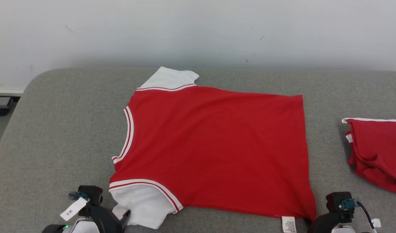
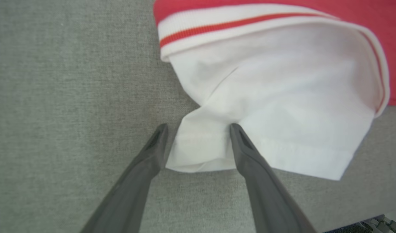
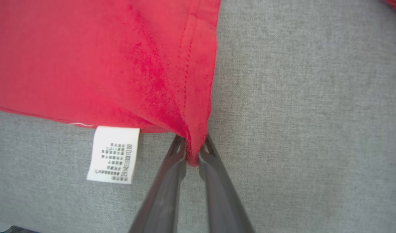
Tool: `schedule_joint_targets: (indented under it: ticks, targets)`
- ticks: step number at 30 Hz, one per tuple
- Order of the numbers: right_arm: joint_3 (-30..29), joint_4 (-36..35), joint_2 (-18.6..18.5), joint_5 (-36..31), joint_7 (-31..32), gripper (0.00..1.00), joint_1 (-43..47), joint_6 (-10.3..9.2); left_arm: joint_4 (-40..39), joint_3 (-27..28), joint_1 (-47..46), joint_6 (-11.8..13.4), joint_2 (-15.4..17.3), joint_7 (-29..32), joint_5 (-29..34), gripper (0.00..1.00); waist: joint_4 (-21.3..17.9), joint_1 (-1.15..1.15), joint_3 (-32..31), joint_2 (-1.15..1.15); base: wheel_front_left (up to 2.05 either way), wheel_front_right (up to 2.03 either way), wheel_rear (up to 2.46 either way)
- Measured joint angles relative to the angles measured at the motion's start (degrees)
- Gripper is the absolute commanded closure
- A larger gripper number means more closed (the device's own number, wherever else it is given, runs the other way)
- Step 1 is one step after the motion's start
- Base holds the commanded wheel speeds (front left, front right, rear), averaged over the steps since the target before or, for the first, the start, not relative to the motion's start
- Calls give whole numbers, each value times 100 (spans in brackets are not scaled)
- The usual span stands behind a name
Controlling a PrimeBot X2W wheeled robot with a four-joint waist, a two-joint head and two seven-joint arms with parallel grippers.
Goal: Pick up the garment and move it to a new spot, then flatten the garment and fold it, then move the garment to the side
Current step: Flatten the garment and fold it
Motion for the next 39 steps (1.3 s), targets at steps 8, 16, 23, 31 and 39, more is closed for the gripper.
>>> schedule_joint_targets:
  ticks: [8,16,23,31,39]
  targets:
    - [4,144,46,0,-48,100,-67,0,109,5,-18,-60,-63,-29,-36,100,-40,0,-41,0,0,0,0]
    - [-42,237,41,2,-102,100,-34,0,140,32,55,-56,-67,-114,-78,100,-56,0,-183,0,0,0,0]
    - [-169,145,94,191,-198,100,194,2,-68,229,489,48,-51,-360,-204,100,-36,0,-332,1,0,0,0]
    - [-277,-177,-9,233,-207,100,446,42,-558,425,1088,99,58,-632,-414,100,-42,0,-417,0,0,0,0]
    - [-456,-519,90,602,-258,100,483,109,-1147,760,983,96,13,-808,-766,100,-34,0,-337,0,0,0,0]
